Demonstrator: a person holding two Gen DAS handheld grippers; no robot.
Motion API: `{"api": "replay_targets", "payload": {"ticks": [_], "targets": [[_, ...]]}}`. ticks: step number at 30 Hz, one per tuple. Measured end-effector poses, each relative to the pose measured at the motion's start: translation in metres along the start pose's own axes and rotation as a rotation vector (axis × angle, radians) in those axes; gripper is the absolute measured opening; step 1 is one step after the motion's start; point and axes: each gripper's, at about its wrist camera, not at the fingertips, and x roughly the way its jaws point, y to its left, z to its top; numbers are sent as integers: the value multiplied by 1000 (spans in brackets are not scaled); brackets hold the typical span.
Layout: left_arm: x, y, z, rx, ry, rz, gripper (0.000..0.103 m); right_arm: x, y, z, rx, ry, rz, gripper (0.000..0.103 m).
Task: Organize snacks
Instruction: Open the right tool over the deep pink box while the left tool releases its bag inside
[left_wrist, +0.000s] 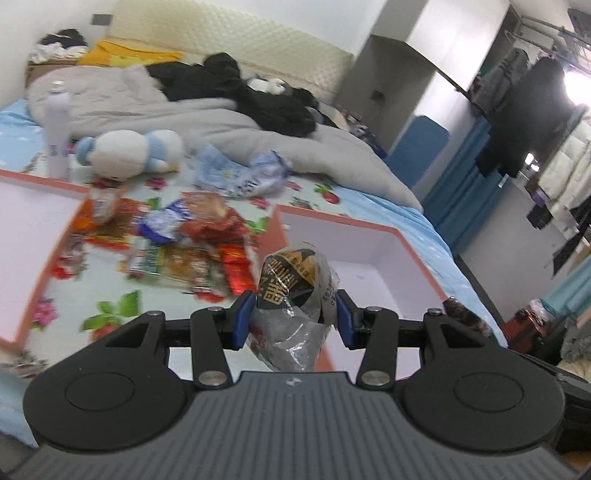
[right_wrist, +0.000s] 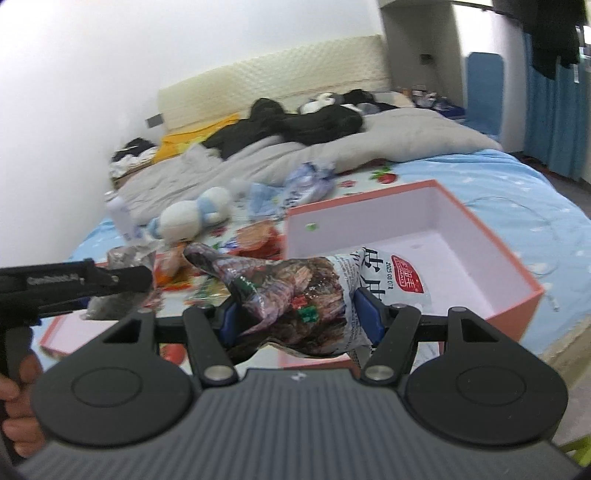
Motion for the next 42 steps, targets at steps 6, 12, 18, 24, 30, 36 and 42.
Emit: {"api": "replay_targets", "payload": {"ticks": [6, 12, 18, 24, 30, 36, 42], "targets": [[58, -37, 11, 21, 74, -60, 52, 27, -37, 12, 5, 26, -61, 66], [118, -64, 21, 37, 145, -62, 52, 60, -66, 22, 3, 71, -62, 66], [172, -72, 26, 48, 214, -37, 52, 102, -88, 26, -10, 131, -50, 67], [197, -76, 27, 61, 246, -12, 52, 137, -103, 23, 1, 185, -37, 67], [202, -76, 29, 73, 267, -4, 61, 143, -107, 23, 14, 204, -10, 70], [176, -80, 31, 110, 198, 1, 75, 129, -113, 21, 65, 183, -7, 88], [142, -77, 27, 137, 169, -19, 75, 103, -107, 16, 91, 141, -23, 88]]}}
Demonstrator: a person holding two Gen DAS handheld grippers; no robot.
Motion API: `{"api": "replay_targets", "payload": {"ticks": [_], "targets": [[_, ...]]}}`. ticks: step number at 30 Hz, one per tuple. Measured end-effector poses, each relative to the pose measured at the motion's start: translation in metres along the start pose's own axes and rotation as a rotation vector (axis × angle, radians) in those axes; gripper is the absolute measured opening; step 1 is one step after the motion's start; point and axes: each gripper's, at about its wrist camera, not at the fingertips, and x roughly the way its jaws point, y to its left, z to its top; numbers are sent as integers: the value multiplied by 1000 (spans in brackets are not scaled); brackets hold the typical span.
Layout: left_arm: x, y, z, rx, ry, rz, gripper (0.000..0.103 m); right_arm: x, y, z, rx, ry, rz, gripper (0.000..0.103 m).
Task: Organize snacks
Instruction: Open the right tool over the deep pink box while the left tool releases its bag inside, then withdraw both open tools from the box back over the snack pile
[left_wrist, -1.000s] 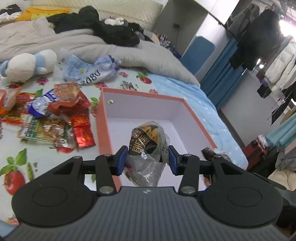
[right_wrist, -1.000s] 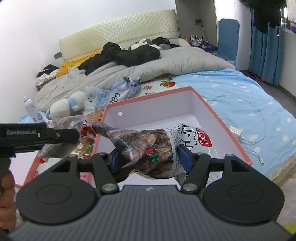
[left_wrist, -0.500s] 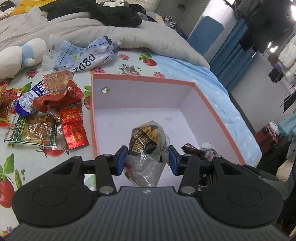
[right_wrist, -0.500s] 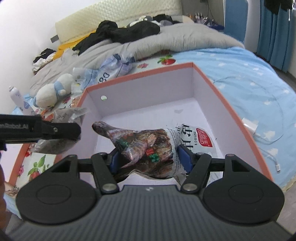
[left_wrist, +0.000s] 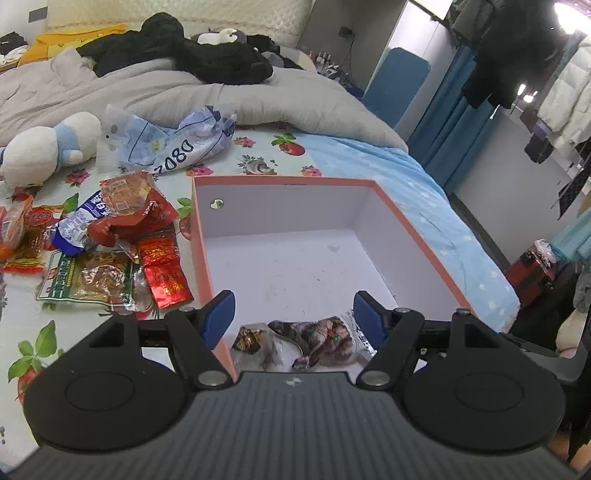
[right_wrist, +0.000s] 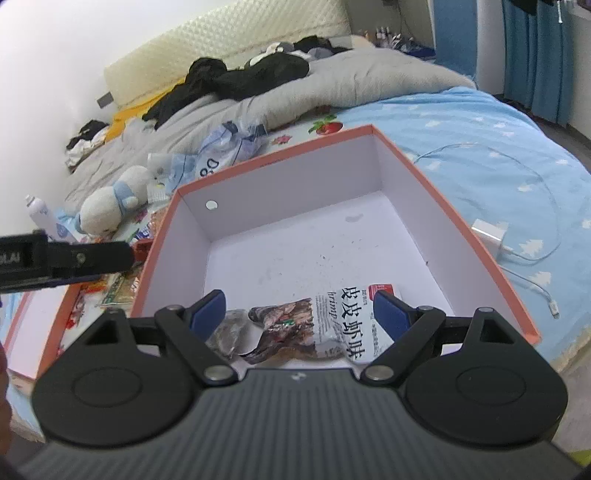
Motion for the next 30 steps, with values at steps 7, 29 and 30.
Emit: {"api": "replay_targets", "payload": {"ticks": [7, 29, 30], "targets": [[-46, -1, -16, 49, -68, -3, 75, -33, 17, -13, 16, -62, 20, 88], [-151, 37, -81, 14, -172, 84, 75, -92, 86, -58, -109, -152, 114, 88], [-154, 39, -84, 10, -175, 92, 75, -93, 91, -61, -122, -153, 118, 88]]}}
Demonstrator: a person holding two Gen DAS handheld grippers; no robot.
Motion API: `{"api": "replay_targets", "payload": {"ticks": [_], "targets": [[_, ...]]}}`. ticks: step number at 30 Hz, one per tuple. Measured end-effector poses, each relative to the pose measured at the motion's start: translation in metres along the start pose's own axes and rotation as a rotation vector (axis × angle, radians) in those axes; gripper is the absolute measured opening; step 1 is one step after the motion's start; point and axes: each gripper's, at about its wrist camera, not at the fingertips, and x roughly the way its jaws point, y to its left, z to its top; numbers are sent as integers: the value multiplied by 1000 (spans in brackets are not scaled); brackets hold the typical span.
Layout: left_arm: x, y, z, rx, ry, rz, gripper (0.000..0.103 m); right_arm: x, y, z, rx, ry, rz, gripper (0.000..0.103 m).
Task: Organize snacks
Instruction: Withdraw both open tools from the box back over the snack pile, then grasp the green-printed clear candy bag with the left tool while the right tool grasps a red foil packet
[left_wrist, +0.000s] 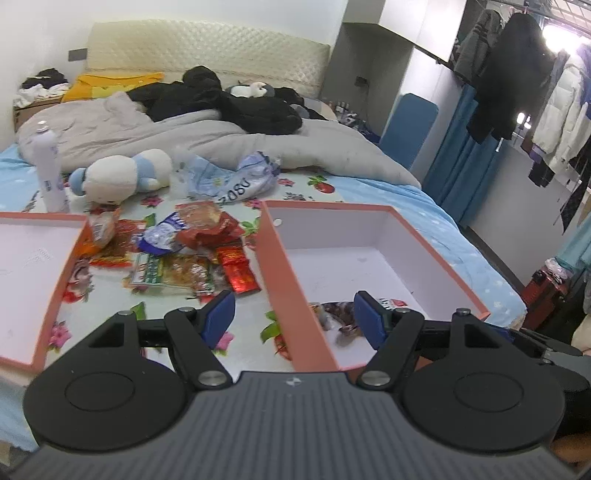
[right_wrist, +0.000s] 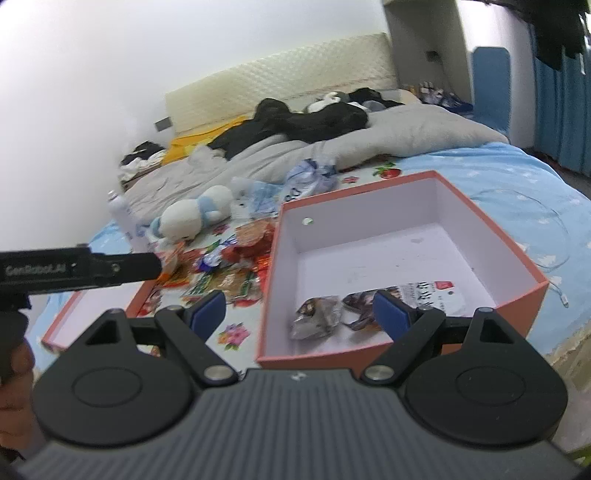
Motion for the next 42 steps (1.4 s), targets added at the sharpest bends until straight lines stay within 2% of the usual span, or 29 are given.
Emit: {"api": "replay_targets", "payload": {"ticks": [9, 19, 28, 33, 36, 42], "targets": [[-29, 28, -26, -44, 2, 30, 75, -6, 31, -26, -64, 43, 56, 88], [-28, 66, -35, -111, 14, 65, 75, 3, 60, -32, -112, 59, 84, 88], [-7, 91, -36, -133, 29, 80, 75, 27, 79, -33, -140, 67, 78, 87], [11, 109, -35, -138, 47, 94, 75, 47, 92, -33, -136, 61, 69, 82], [24, 120, -32, -145, 55, 99, 75, 61, 99, -31, -142, 51, 54, 75], [63, 150, -27, -218, 94, 84, 75, 101, 115, -29, -194, 44, 3, 67]]}}
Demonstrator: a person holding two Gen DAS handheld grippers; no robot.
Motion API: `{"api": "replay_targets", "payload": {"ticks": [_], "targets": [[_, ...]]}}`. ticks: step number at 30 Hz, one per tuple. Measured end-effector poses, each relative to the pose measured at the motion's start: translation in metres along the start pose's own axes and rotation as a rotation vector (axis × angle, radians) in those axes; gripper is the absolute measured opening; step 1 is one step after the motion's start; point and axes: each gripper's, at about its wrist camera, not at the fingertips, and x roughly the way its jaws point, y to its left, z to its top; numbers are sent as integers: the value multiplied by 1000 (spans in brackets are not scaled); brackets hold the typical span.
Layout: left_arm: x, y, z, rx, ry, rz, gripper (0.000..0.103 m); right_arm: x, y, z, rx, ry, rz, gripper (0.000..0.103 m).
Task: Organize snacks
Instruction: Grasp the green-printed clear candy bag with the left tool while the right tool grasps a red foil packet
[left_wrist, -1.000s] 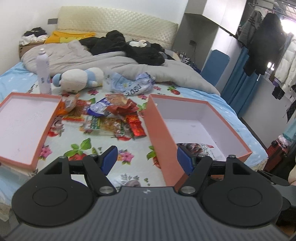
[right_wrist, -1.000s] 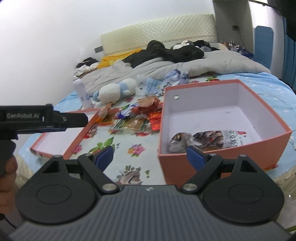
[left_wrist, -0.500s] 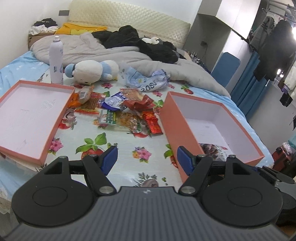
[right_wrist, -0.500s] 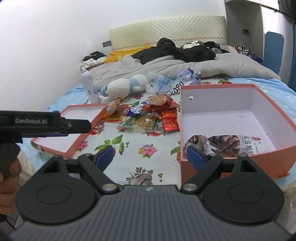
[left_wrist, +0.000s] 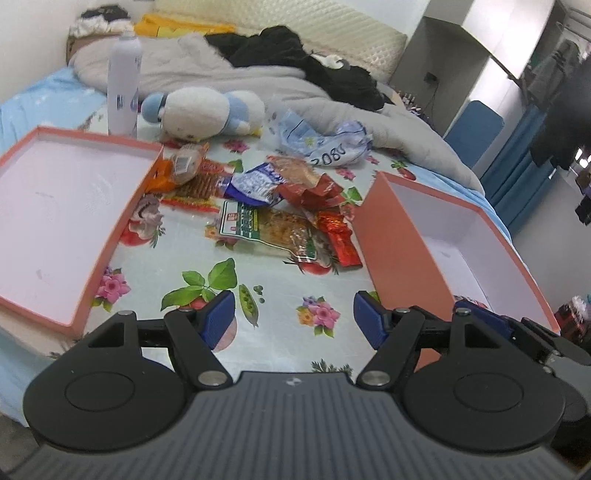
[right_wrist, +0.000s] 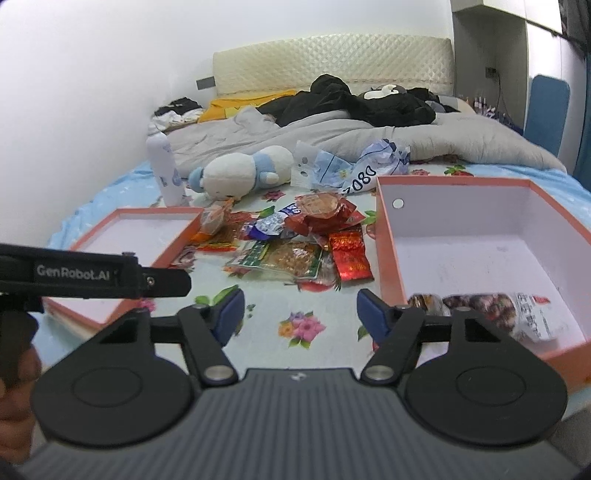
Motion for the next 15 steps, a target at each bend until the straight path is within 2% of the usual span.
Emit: {"api": "replay_targets", "payload": {"ticks": [7, 10, 15], "targets": [[49, 28, 23, -98, 35, -27, 75, 64, 22, 2, -128, 50, -100, 56], [72, 41, 34, -157, 49, -46, 75, 87, 28, 2, -168, 55, -118, 45], [112, 59, 50, -249, 85, -96, 73, 131, 32, 3, -226, 104, -161, 45]]}}
